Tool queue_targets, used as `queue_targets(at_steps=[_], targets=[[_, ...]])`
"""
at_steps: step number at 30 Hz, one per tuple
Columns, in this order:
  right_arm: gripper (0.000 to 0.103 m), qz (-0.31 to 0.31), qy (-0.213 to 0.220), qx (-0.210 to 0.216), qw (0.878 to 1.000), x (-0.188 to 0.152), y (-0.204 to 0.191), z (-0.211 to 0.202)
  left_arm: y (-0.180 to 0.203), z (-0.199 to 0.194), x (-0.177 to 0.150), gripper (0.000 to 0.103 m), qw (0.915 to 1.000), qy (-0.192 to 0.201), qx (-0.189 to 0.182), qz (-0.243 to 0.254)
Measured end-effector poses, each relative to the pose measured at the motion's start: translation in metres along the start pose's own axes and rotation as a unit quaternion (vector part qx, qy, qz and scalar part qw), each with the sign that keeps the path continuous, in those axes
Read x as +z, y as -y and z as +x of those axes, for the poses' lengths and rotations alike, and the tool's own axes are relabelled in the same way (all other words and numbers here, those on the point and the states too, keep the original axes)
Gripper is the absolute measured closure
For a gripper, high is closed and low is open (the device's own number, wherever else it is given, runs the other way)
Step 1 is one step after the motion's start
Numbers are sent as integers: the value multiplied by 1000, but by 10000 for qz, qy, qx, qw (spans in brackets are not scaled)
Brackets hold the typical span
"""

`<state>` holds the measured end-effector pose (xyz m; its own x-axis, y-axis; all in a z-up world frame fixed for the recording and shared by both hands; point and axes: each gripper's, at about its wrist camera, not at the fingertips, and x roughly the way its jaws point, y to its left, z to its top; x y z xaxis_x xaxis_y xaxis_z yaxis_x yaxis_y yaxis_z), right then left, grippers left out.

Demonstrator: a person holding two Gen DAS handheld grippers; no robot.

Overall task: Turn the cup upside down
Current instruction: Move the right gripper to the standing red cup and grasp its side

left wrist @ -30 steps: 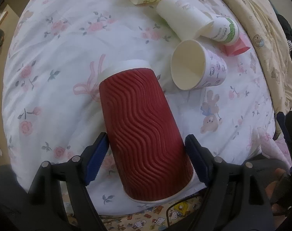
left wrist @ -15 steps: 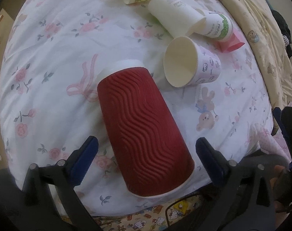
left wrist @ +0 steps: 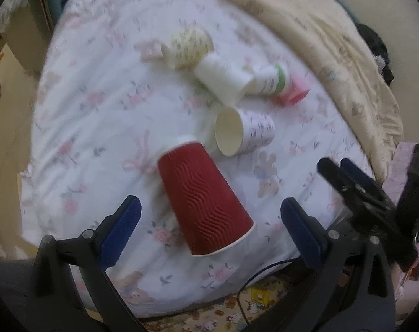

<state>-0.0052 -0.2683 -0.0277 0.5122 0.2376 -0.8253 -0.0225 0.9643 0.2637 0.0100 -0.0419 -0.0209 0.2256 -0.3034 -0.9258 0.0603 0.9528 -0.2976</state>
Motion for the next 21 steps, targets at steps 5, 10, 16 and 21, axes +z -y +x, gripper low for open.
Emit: queue_targets(at_steps=[5, 10, 16, 21], targets=[[0, 3, -61, -30, 10000, -2, 0, 4, -25, -20, -1, 3, 9994, 302, 107, -125], [0, -55, -113, 0, 9999, -3, -5, 10, -54, -18, -7, 3, 9964, 562, 574, -260], [0, -145, -171, -45, 9997, -4, -13, 16, -81, -17, -11, 3, 9932, 692, 644, -676], [0, -281, -282, 45, 9992, 0, -21, 13, -86, -20, -9, 3, 9897, 789, 936, -739]])
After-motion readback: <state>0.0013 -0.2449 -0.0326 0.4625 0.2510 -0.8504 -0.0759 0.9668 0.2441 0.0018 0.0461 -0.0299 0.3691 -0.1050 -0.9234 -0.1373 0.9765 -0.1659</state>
